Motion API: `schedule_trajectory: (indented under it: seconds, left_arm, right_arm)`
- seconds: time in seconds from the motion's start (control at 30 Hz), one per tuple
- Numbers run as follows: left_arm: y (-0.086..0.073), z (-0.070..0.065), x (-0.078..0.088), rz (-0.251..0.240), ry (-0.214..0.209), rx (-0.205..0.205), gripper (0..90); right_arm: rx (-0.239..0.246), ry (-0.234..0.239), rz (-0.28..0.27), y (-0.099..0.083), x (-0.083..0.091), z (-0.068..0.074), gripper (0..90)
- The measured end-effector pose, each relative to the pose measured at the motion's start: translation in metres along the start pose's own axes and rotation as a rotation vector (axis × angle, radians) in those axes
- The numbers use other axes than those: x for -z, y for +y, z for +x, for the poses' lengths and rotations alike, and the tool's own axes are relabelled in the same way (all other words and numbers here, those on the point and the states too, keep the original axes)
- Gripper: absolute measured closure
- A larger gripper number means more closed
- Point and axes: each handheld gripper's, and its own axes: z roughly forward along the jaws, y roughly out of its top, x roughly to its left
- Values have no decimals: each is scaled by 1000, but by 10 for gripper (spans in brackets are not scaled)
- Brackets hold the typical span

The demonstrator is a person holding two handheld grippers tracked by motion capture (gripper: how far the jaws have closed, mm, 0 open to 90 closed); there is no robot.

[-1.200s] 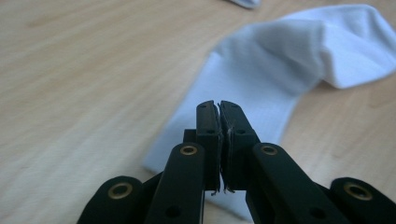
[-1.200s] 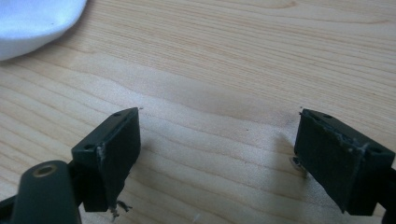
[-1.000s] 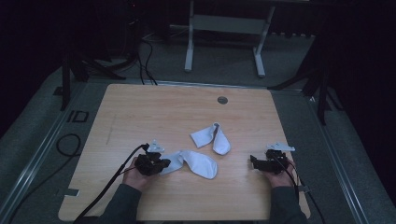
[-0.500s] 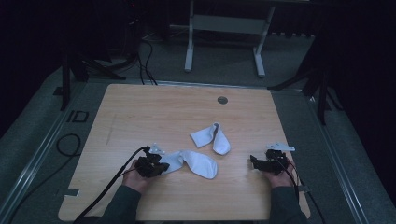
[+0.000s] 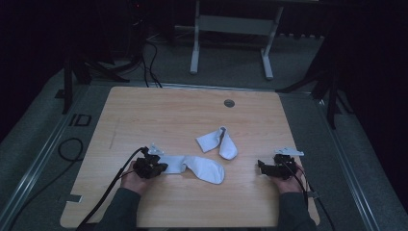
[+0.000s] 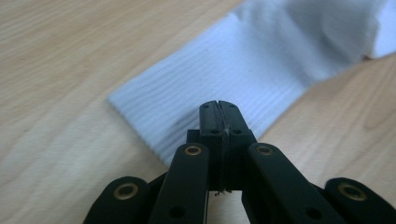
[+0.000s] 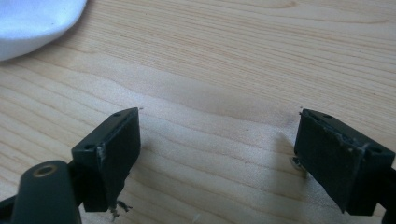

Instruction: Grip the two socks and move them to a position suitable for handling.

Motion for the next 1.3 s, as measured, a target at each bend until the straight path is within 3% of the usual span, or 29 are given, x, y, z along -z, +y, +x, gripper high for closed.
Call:
schedule_trajectory:
  seconds: [0.33, 0.6, 0.83, 1.07, 1.2, 1.3]
  left_arm:
    - [6, 17, -2, -12, 88, 9, 887]
    - [18, -2, 4, -43, 13, -23, 884]
    - [25, -19, -2, -42, -51, -60, 884]
    - [21, -31, -12, 21, -74, -112, 885]
    - [19, -31, -15, 47, -67, -125, 887]
    - [18, -29, -14, 45, -36, -128, 884]
  right_arm:
    - [-1, 0, -1, 0, 0, 0, 141]
    - [-1, 0, -1, 0, 0, 0, 141]
    - [0, 0, 0, 0, 0, 0, 141]
    - [-1, 0, 0, 0, 0, 0, 141]
    - [-1, 0, 0, 0, 0, 0, 141]
    - [-1, 0, 0, 0, 0, 0, 141]
